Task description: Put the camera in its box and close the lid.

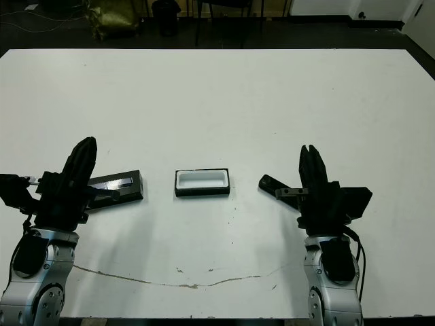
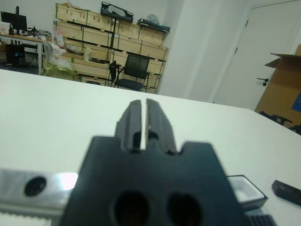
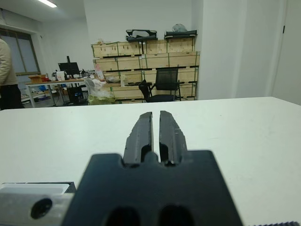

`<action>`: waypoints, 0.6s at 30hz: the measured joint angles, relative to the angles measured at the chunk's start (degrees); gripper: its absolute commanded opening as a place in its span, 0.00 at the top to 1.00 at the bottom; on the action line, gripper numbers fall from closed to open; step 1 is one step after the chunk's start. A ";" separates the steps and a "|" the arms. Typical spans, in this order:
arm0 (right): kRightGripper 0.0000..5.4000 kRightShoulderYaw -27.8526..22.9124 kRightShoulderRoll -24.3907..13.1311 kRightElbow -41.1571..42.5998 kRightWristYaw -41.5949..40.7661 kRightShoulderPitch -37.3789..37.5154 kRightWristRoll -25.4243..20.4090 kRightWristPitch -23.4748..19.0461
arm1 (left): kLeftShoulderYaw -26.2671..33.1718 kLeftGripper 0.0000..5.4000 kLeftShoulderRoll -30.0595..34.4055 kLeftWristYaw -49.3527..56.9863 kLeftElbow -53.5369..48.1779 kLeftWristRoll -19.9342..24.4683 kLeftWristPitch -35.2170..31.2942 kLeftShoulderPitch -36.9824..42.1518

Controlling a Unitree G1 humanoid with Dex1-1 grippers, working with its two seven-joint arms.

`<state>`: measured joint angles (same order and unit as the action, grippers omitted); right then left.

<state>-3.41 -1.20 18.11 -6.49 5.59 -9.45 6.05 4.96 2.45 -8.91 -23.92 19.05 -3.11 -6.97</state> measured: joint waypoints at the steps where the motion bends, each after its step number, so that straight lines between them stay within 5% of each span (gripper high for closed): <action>1: 1.00 0.00 0.00 0.00 0.00 0.00 0.04 0.00 | -0.01 1.00 0.00 0.00 0.00 -0.02 0.01 0.00; 18: 1.00 -0.65 -0.62 0.25 -0.08 0.80 0.48 0.27 | -0.08 1.00 -0.12 -0.02 0.08 -0.37 0.07 -0.14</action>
<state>-4.06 -1.83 18.37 -6.58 6.38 -8.97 6.32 4.88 2.33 -8.93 -23.84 18.69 -3.05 -7.11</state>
